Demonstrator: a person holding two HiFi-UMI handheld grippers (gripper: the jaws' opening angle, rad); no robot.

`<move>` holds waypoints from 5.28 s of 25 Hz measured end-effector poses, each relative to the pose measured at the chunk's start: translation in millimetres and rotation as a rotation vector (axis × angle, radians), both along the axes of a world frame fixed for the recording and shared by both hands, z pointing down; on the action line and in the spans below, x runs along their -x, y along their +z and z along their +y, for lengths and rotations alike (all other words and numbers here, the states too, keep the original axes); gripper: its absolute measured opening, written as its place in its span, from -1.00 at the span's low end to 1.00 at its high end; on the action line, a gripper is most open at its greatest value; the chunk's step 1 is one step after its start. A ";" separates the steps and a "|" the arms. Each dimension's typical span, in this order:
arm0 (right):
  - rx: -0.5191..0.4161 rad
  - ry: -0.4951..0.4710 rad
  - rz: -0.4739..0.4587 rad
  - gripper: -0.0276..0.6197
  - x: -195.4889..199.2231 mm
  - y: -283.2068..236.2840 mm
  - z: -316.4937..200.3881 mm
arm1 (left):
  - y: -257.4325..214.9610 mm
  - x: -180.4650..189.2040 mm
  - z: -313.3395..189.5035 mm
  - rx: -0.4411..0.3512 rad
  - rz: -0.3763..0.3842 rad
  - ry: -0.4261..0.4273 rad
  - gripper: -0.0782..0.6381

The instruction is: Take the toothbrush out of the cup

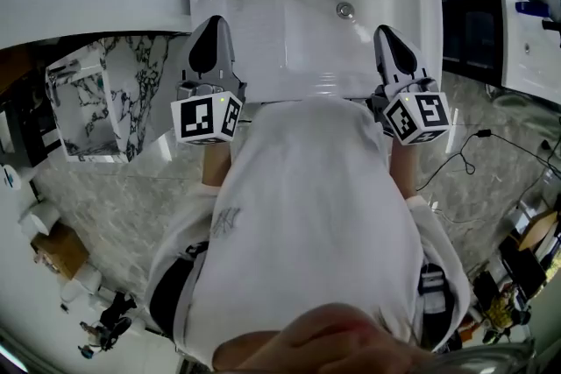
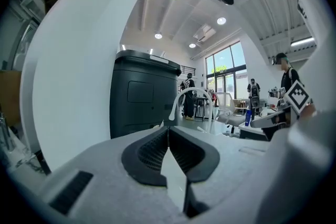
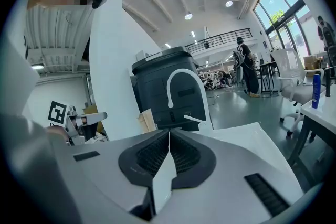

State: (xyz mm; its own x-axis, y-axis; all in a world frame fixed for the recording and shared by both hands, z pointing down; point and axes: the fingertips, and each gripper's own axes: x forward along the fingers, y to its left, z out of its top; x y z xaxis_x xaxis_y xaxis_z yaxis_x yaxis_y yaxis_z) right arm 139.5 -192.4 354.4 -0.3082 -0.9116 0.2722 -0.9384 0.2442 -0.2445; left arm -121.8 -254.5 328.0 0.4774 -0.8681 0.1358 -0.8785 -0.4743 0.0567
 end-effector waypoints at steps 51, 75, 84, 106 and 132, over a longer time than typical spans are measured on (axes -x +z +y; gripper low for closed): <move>0.209 0.067 0.033 -0.87 -1.8 43.2 -19.5 | 86.2 -70.1 -196.2 -0.010 -0.023 -0.025 -0.18; 0.219 0.044 0.041 -0.87 6.7 46.3 -25.0 | 67.2 -63.1 -189.0 -0.129 -0.179 0.009 -0.61; 0.220 0.043 0.041 -0.87 3.3 47.3 -27.4 | 41.5 -57.0 -187.0 -0.170 -0.145 -0.011 -0.61; 0.137 0.034 0.010 -0.87 1.4 28.8 -16.8 | -61.2 -37.2 -143.2 -0.324 -0.019 -0.033 -0.61; 0.026 0.085 -0.002 -0.87 -14.5 5.4 11.5 | -138.9 -21.2 -31.4 -0.443 0.024 -0.025 -0.62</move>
